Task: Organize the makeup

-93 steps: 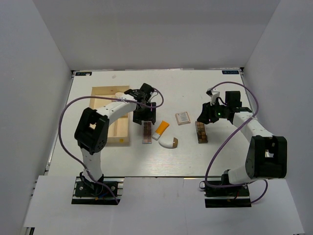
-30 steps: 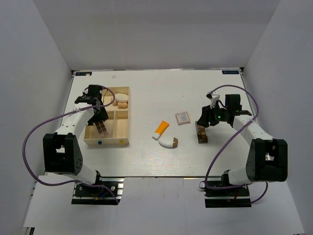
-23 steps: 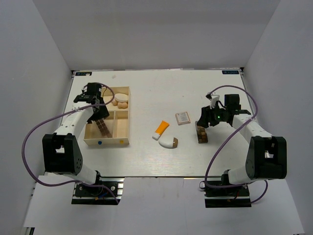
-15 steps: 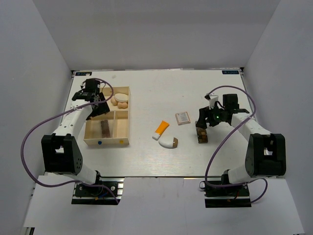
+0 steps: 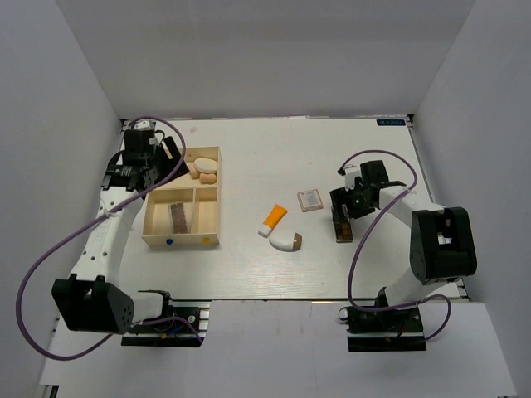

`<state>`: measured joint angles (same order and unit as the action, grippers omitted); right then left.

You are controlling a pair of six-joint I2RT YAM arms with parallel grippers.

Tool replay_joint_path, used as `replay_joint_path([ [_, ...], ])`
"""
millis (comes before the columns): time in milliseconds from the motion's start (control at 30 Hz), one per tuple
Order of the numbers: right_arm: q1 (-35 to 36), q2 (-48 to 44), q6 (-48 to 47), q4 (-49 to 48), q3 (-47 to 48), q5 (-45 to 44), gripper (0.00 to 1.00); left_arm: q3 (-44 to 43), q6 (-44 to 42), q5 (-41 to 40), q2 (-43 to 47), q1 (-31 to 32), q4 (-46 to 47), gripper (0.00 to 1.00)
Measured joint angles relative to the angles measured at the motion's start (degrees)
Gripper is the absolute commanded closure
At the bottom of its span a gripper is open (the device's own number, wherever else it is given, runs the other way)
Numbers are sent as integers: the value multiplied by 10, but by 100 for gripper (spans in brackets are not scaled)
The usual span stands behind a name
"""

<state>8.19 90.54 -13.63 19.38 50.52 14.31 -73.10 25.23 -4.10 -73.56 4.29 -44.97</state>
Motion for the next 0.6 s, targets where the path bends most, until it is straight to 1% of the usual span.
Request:
replay_joint_path([
  [133, 22, 14, 17, -1, 0, -37, 21, 23, 16, 20, 41, 0, 8, 14],
  [233, 39, 18, 29, -3, 3, -61, 25, 34, 25, 25, 53, 0, 8, 14],
  [433, 66, 24, 50, -16, 5, -111, 42, 44, 37, 30, 65, 0, 8, 14],
  [467, 70, 24, 55, -17, 5, -118, 47, 45, 38, 30, 68, 0, 8, 14],
  [533, 75, 24, 58, -18, 5, -128, 52, 48, 42, 30, 76, 0, 9, 14],
  [600, 80, 24, 60, -19, 5, -137, 61, 54, 45, 31, 85, 0, 8, 14],
])
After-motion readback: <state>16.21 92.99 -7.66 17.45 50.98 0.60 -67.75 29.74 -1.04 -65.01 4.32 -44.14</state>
